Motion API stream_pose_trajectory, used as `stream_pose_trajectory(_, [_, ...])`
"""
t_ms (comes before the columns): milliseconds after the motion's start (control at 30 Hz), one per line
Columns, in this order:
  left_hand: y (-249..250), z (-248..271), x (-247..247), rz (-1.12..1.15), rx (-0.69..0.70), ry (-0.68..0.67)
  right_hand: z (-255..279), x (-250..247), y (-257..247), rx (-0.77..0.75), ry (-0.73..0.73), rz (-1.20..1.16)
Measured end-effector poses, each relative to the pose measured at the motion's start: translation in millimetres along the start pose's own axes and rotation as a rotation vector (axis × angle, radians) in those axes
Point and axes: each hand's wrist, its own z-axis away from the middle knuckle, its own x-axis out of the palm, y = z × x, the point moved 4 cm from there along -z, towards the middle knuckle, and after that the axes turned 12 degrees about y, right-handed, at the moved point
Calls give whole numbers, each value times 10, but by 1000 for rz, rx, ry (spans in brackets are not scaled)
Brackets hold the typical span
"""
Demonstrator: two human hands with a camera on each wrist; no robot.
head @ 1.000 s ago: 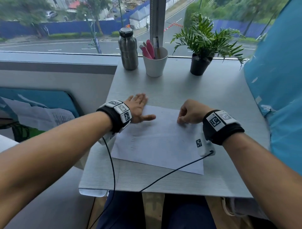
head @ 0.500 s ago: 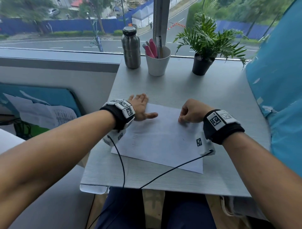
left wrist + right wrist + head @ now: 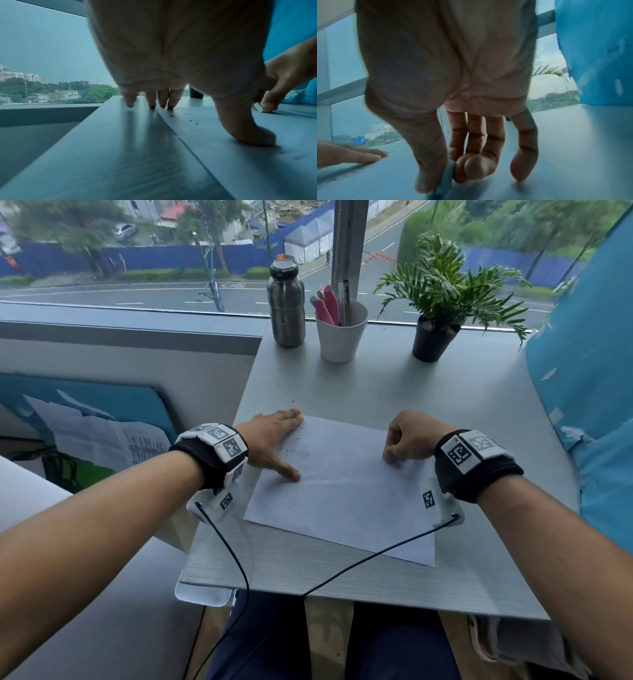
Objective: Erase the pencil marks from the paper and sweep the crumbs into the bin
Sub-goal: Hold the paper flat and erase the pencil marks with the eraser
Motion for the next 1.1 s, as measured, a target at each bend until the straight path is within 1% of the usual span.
stream_pose_trajectory(67, [10,20,4,33,0,48,-10,-5,-79,-32,22,11])
stream_pose_trajectory(167, [0,59,44,76,-35,80,-59,9,-369,-116,134,-63])
stream_pose_trajectory(233, [11,72,68,49,-46,76,-135,40,-608,-155,218,-146])
stream_pose_trajectory(300, [61,88,68,-16,-16,77,-242,94,-812,-166,267,-213])
stream_pose_trajectory(467, [89,99,94,-24,5,57,-482,225,-1048,-175,286,-218])
stream_pose_trajectory(533, [42,87,143,-26,2,41,-496,252,-1064,-157,323,-242])
stream_pose_trajectory(600, [10,94,177,-21,-6,27,-451,303,-1105,-177,352,-244])
stream_pose_trajectory(700, [19,117,181,-9,-20,2,-397,330,-1145,-235,287,-214])
stream_pose_trajectory(800, [41,131,178,-7,-18,-14,-448,253,-1067,-192,316,-232])
stream_pose_trajectory(833, [46,131,177,-9,-17,-17,-436,250,-1073,-201,317,-223])
stream_pose_trajectory(933, [47,145,164,-5,-22,-41,-340,287,-1173,-302,225,-185])
stream_pose_trajectory(967, [46,148,166,-3,-24,-52,-334,265,-1176,-302,219,-176])
stream_pose_trajectory(1067, [59,145,185,6,-21,-83,-360,201,-1110,-270,272,-193])
stream_pose_trajectory(1100, [57,143,190,4,-21,-88,-341,219,-1129,-291,248,-188])
